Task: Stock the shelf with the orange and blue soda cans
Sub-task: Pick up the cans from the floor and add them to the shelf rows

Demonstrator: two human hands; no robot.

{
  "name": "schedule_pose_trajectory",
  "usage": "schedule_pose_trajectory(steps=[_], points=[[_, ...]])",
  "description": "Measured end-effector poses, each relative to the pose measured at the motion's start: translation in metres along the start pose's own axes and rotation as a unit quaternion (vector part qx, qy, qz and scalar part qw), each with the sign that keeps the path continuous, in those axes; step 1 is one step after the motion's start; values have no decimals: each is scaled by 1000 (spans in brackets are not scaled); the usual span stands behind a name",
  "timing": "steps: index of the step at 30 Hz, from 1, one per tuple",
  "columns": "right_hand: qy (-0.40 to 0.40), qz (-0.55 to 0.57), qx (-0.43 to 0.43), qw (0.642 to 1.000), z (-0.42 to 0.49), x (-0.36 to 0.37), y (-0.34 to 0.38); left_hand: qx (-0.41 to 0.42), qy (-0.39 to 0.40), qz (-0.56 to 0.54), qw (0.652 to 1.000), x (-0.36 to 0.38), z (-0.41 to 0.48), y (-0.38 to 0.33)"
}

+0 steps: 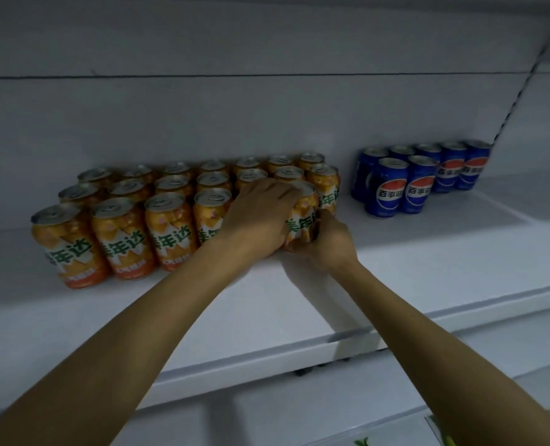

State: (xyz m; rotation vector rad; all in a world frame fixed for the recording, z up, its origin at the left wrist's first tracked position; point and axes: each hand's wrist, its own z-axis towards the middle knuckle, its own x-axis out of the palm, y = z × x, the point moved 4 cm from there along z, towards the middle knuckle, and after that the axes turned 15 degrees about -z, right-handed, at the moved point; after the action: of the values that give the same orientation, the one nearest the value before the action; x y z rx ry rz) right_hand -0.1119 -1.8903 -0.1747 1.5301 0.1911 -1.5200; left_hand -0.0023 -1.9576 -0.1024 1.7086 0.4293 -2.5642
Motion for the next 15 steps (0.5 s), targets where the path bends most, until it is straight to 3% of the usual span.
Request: schedule_pose_trajectory(steps=[6, 11, 15], points=[[4, -21, -2, 1000, -13, -28, -16, 38, -38, 5, 999, 0, 7, -27], [-28, -229, 64, 971, -53, -101, -98, 102, -21, -24, 994, 31, 30, -102], [-53, -311, 144, 938, -121, -180, -192, 165, -2, -75, 983, 73, 48, -204]])
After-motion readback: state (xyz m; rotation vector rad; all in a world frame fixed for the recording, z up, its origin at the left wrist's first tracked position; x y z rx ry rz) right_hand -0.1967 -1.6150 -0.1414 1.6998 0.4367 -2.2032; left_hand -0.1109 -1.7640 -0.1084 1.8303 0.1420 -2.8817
